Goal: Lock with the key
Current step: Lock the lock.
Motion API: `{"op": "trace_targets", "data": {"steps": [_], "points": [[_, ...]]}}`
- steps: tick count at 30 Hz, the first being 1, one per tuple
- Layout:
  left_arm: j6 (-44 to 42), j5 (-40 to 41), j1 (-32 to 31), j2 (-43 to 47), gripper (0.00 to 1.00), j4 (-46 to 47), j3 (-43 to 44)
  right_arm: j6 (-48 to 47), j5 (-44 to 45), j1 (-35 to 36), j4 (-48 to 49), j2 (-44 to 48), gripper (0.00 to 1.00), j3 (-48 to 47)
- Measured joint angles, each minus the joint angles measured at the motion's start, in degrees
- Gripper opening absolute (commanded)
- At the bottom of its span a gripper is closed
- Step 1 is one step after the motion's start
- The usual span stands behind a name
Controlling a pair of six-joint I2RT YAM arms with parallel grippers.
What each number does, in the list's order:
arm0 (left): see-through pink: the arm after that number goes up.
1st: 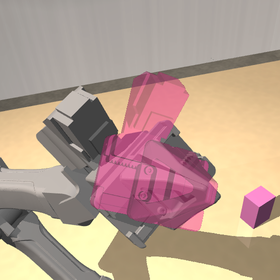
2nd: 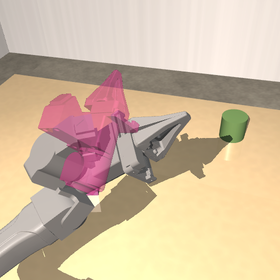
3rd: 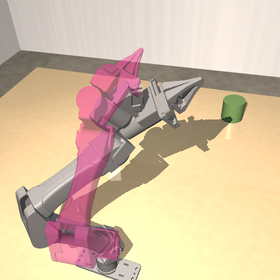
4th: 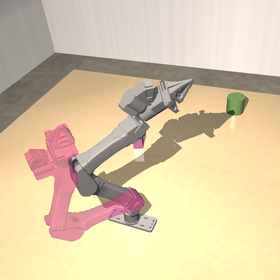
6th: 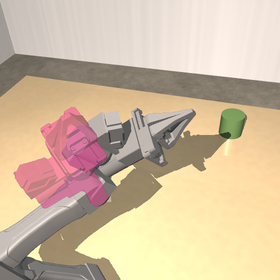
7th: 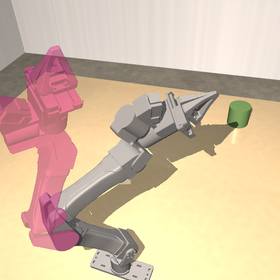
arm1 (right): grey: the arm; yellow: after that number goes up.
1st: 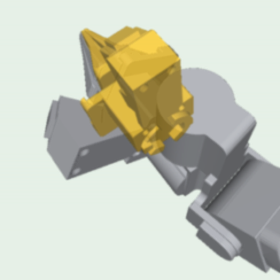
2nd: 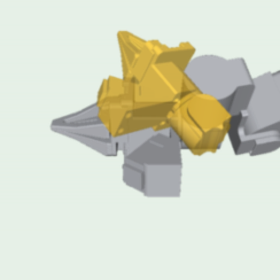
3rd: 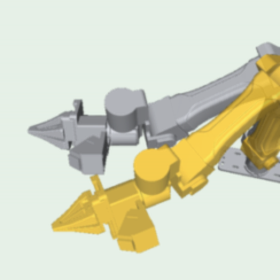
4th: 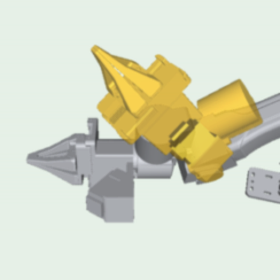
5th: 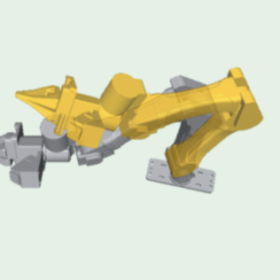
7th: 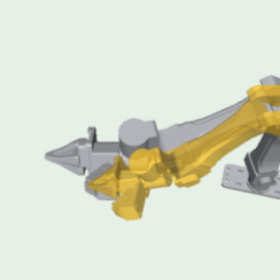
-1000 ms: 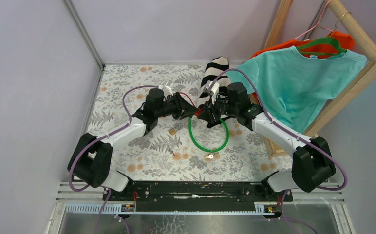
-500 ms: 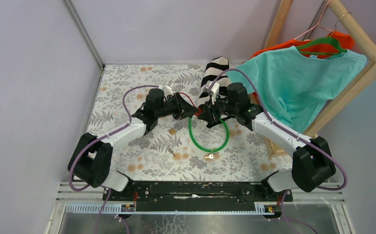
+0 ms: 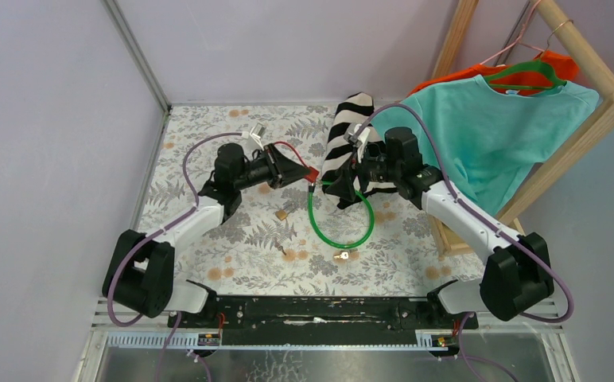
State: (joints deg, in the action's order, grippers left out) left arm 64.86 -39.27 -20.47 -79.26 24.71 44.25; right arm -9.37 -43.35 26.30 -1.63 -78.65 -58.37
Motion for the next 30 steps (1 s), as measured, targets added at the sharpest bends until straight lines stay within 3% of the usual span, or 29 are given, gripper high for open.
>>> {"op": "trace_targets", "data": {"steps": [14,20,30], "points": [[0.6,-12.8,-0.2,2.5,0.00,19.7,-5.0,12.0,-14.0,-0.1,-0.1,0.9,0.68,-2.5],[0.9,-15.6,-1.6,2.6,0.00,25.6,-5.6,21.5,-20.9,-0.1,9.6,0.9,0.54,-0.5],[1.7,-17.3,-2.1,2.6,0.00,31.1,-5.6,29.4,-27.0,-0.1,18.6,0.7,0.47,3.9]]}}
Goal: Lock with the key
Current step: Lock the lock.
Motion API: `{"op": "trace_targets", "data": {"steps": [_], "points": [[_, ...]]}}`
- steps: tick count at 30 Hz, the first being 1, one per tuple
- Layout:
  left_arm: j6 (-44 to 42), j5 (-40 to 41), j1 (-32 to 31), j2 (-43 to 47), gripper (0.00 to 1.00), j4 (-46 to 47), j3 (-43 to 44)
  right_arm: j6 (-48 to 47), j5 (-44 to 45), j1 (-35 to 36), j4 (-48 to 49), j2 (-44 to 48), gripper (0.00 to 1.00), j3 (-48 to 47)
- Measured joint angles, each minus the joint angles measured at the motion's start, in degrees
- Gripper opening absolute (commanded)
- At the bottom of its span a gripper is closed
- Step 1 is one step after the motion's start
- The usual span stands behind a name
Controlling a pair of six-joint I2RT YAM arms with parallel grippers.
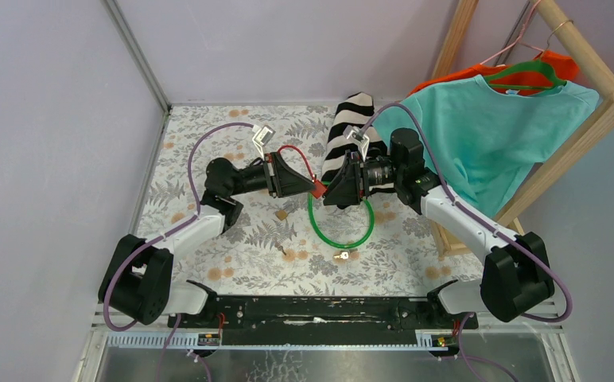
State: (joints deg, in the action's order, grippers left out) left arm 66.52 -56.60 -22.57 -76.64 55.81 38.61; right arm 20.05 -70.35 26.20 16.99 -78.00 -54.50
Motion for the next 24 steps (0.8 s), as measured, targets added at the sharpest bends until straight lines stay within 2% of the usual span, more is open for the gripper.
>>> {"op": "trace_targets", "data": {"steps": [15,24], "points": [[0.0,0.0,0.0,0.0,0.00,1.0,0.0,2.2,-1.4,0.0,3.0,-0.9,0.22,0.1],[-1.2,1.2,-0.3,0.1,0.00,-2.0,0.0,0.6,-0.2,0.0,1.2,-1.0,0.06,0.0]]}}
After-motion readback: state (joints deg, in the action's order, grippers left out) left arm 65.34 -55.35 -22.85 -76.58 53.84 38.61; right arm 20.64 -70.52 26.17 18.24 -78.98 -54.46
